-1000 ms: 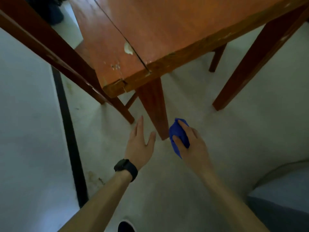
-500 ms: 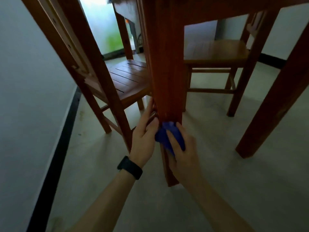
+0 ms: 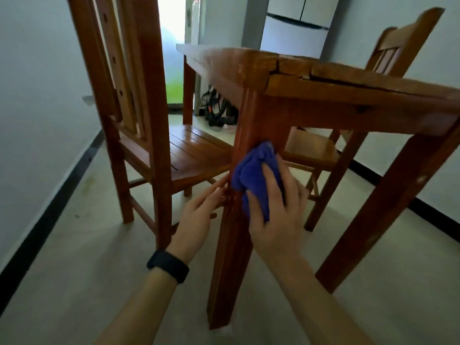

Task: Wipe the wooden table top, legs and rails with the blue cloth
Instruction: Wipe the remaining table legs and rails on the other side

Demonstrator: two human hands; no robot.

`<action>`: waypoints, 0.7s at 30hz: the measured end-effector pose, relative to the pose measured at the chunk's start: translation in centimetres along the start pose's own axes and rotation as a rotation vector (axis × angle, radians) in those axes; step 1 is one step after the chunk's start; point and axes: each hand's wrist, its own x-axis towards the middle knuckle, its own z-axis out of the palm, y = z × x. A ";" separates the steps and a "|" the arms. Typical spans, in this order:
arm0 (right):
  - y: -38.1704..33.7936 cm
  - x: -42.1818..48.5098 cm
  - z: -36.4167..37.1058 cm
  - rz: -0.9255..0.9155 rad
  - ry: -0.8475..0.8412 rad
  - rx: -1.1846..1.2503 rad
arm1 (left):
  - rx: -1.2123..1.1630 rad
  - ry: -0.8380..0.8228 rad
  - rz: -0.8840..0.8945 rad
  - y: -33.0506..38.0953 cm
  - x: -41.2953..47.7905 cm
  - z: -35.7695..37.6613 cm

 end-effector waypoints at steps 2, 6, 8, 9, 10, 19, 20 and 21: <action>1.2 -6.6 -0.1 -0.049 -0.269 -0.150 | -0.020 -0.017 -0.016 -0.1 0.0 -0.2; 1.9 -10.4 -2.4 -0.087 -0.518 -0.211 | -0.087 -0.031 -0.054 -0.4 -0.3 -0.2; 0.5 -5.7 -3.0 -0.084 -0.287 -0.093 | -0.115 -0.029 -0.077 -0.8 -0.2 -0.4; -0.4 -2.6 -3.1 -0.079 -0.162 -0.056 | -0.114 -0.026 -0.091 -1.0 -0.1 -0.5; -1.2 0.4 -2.9 -0.084 -0.024 -0.047 | -0.103 -0.023 -0.102 -1.1 0.0 -0.7; 3.1 -9.9 -1.2 -0.377 -0.572 -0.345 | -0.110 -0.064 -0.178 -0.7 1.2 -2.0; 3.8 -11.6 -1.7 -0.408 -0.725 -0.355 | -0.113 -0.081 -0.179 -0.8 1.2 -2.1; 4.1 -12.3 -2.4 -0.382 -0.804 -0.342 | -0.116 -0.101 -0.175 -0.9 1.2 -2.1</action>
